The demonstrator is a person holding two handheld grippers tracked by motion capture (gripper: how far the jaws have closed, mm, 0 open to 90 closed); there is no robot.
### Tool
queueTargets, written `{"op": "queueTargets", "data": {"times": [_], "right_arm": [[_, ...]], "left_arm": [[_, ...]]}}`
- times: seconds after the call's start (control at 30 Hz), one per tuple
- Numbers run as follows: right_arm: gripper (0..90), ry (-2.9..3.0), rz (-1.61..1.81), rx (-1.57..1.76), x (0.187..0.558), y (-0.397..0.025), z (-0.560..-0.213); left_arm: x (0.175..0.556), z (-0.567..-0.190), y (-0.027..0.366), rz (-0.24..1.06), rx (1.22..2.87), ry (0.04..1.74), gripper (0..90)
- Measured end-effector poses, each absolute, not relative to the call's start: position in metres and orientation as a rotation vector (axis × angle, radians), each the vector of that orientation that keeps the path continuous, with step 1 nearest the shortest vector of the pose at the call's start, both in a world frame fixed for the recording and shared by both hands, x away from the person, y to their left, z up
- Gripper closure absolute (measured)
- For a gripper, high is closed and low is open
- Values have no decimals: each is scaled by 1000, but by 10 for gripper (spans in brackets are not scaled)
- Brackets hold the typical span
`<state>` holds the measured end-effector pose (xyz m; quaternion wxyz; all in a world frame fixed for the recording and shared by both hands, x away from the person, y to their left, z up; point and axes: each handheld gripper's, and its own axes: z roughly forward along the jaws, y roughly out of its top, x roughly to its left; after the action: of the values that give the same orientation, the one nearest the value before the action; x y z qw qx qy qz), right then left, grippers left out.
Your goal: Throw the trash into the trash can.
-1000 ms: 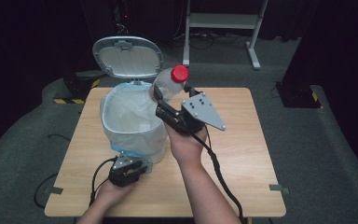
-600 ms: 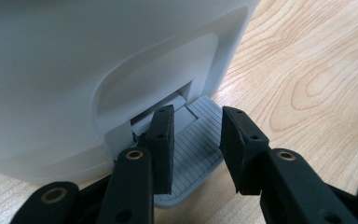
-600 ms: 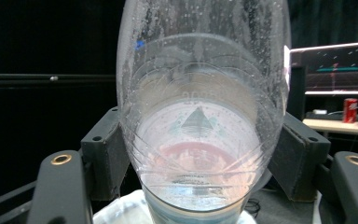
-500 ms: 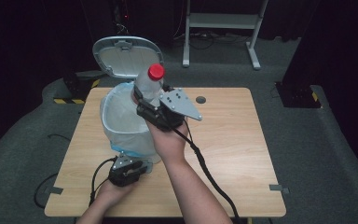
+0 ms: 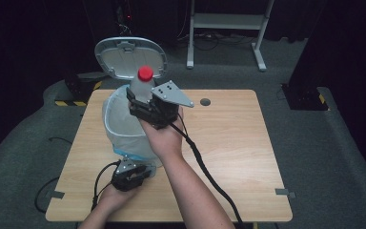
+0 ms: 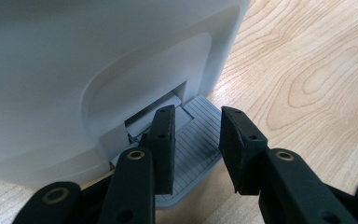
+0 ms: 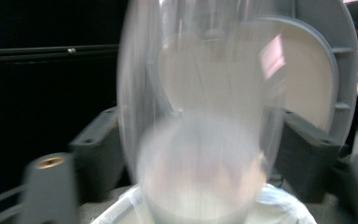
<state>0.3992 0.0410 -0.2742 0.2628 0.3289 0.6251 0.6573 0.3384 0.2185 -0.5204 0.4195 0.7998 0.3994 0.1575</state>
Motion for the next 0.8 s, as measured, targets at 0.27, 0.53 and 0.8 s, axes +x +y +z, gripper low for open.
{"op": "queueTargets", "data": {"times": [0.27, 0.53, 0.8], "right_arm": [[194, 1679, 1750, 865, 388, 28, -276], [208, 1651, 1743, 875, 378, 8, -279], [221, 1646, 1714, 888, 372, -6, -288]], "left_arm": [[339, -520, 219, 381, 2004, 1006, 658], [339, -521, 219, 393, 2003, 1003, 658], [339, -521, 219, 389, 1996, 1004, 658]]}}
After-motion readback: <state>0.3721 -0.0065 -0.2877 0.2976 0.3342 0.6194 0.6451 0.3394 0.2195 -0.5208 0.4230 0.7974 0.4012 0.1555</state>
